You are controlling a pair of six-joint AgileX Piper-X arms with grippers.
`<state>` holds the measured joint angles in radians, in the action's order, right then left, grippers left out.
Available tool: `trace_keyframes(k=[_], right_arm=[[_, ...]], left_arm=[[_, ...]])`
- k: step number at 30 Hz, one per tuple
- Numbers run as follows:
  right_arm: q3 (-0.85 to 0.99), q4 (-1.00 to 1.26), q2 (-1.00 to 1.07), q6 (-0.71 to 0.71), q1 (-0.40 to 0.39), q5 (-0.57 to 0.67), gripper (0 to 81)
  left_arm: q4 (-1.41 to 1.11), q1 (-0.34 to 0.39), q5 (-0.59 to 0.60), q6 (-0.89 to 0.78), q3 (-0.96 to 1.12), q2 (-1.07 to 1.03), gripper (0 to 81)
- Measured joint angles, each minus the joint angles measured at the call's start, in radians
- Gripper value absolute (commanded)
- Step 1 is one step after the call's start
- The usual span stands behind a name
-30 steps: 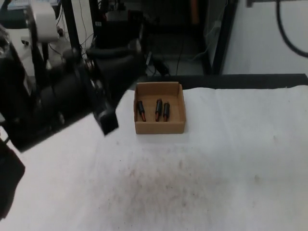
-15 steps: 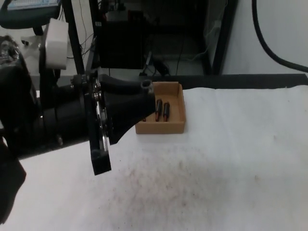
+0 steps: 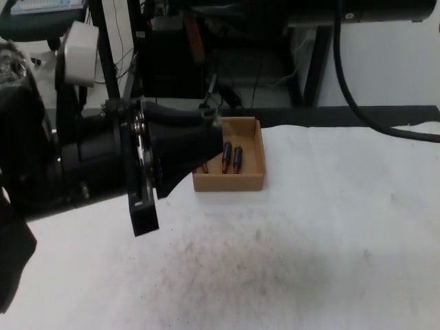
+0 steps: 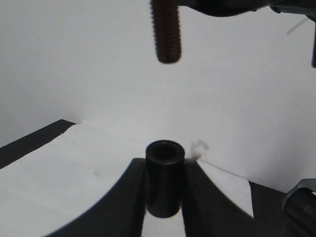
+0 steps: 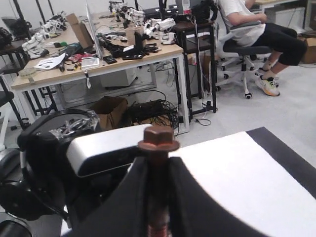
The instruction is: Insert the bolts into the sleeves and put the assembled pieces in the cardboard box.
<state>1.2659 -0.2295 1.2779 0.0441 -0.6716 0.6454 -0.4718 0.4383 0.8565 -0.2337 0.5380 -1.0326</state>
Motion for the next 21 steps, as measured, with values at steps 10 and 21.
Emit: trace_keyframes(k=[10,21], right_arm=[[0.0,0.079,0.0,-0.006,-0.037,-0.034,0.8],[0.0,0.132,0.0,-0.006,-0.037,-0.07,0.8]], left_arm=[[0.0,0.0,-0.116,-0.008,0.028,0.0,0.2],[-0.089,0.0,-0.158,-0.058,0.042,0.0,0.2]])
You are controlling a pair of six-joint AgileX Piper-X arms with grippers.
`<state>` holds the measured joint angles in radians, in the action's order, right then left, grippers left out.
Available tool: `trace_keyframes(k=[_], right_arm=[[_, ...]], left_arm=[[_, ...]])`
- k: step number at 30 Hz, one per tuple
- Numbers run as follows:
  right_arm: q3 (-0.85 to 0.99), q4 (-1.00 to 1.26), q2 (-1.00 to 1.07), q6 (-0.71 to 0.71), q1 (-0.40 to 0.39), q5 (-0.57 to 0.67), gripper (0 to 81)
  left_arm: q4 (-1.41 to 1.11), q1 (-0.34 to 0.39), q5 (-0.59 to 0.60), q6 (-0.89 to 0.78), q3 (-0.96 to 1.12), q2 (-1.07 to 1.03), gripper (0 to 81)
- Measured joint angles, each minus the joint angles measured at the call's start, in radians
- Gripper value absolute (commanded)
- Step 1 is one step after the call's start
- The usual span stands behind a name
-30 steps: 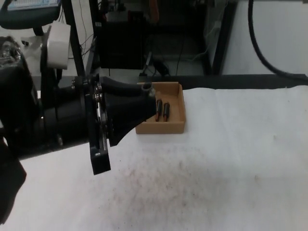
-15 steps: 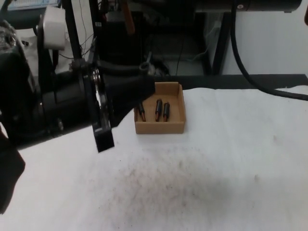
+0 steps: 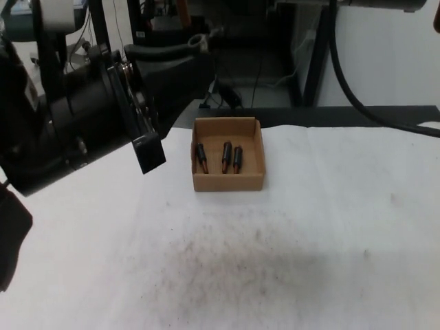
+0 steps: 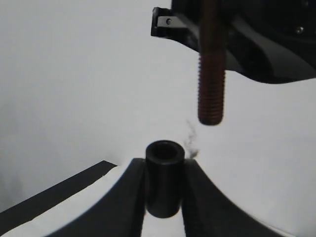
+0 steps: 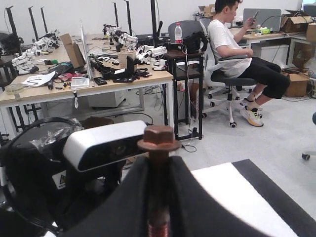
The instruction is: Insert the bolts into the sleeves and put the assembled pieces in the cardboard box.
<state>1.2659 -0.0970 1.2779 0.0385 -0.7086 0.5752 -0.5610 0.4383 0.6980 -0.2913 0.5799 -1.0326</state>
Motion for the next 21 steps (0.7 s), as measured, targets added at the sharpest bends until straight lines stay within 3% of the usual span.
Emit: trace_keyframes(k=[21], right_arm=[[0.0,-0.022,0.0,-0.031,0.0,-0.023,0.8]], left_arm=[[-0.108,0.0,-0.002,-0.075,0.0,0.0,0.2]])
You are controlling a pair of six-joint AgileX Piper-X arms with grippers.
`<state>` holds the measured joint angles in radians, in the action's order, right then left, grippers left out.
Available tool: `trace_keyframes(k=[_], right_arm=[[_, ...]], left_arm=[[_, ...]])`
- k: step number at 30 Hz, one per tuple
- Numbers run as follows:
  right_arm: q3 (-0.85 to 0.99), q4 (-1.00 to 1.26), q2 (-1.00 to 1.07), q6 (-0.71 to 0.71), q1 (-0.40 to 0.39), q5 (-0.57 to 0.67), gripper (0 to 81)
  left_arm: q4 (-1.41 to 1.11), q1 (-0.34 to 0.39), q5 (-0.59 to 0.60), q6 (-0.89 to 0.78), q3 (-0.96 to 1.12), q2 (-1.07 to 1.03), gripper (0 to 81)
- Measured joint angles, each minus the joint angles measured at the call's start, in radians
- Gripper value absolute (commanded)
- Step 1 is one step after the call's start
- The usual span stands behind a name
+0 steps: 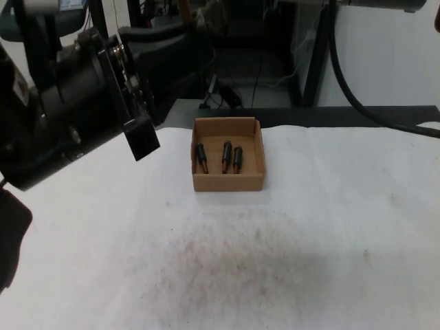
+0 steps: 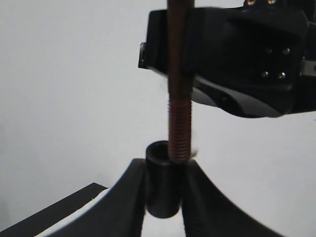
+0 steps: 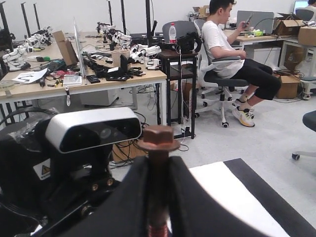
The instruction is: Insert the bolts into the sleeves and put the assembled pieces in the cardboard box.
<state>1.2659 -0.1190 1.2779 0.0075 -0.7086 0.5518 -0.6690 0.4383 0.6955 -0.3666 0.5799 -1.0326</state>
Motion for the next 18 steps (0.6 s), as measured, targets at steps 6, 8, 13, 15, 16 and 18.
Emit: trace_keyframes(k=[6,8,13,15,16,18], right_arm=[[0.0,0.0,0.0,-0.008,0.0,-0.002,0.8],[0.0,0.0,0.0,-0.018,0.0,-0.003,0.8],[0.0,-0.011,0.0,-0.028,0.005,-0.003,0.8],[0.0,-0.018,0.0,-0.028,0.012,-0.003,0.8],[0.0,-0.021,0.0,-0.028,0.014,-0.003,0.8],[0.002,-0.026,0.0,-0.028,0.014,-0.003,0.8]], left_arm=[[0.002,-0.008,0.002,0.0,0.0,0.0,0.2],[0.002,-0.012,0.002,0.0,0.0,0.0,0.2],[-0.001,-0.025,0.007,0.0,0.0,0.0,0.2],[0.0,-0.028,0.004,-0.006,0.0,0.0,0.2],[0.0,-0.028,0.004,-0.012,0.0,0.0,0.2],[0.0,-0.028,0.004,-0.024,0.0,0.0,0.2]])
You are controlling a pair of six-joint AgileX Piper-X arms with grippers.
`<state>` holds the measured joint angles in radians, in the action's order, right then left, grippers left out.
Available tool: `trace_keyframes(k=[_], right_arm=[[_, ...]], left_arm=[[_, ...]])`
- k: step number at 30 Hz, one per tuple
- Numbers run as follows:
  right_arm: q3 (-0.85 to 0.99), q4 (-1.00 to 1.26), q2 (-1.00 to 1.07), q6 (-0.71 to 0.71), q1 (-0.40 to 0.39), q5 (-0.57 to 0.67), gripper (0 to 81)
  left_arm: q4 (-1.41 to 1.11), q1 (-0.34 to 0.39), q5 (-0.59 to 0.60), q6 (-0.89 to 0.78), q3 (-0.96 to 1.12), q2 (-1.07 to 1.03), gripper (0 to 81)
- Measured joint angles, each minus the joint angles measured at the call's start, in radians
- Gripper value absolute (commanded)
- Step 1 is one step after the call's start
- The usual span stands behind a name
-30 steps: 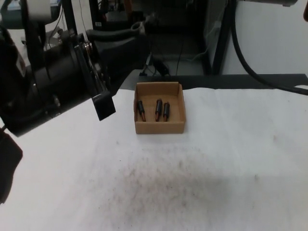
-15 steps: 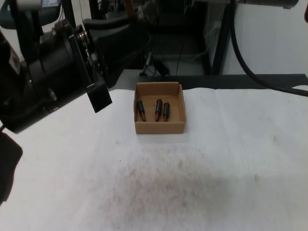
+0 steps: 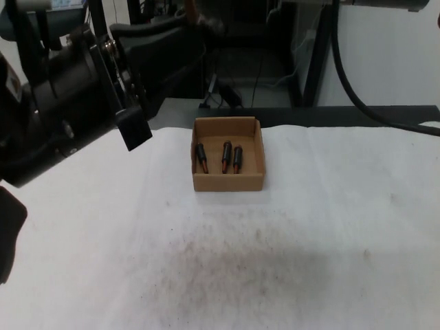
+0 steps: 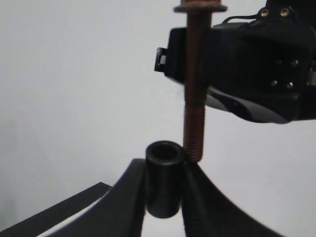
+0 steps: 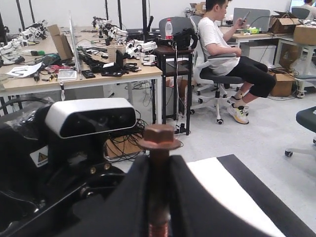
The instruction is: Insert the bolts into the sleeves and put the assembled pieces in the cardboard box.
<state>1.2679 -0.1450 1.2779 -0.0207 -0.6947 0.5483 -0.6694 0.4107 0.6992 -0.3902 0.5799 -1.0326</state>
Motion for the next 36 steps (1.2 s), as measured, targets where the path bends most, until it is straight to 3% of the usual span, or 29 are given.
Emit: trace_keyframes(k=[12,36], right_arm=[[-0.002,0.042,0.0,0.001,0.005,-0.003,0.8],[-0.002,0.051,0.0,0.073,0.005,0.004,0.8]], left_arm=[[-0.002,-0.001,0.105,-0.021,0.0,0.003,0.2],[0.064,-0.001,0.081,0.016,0.0,0.003,0.2]])
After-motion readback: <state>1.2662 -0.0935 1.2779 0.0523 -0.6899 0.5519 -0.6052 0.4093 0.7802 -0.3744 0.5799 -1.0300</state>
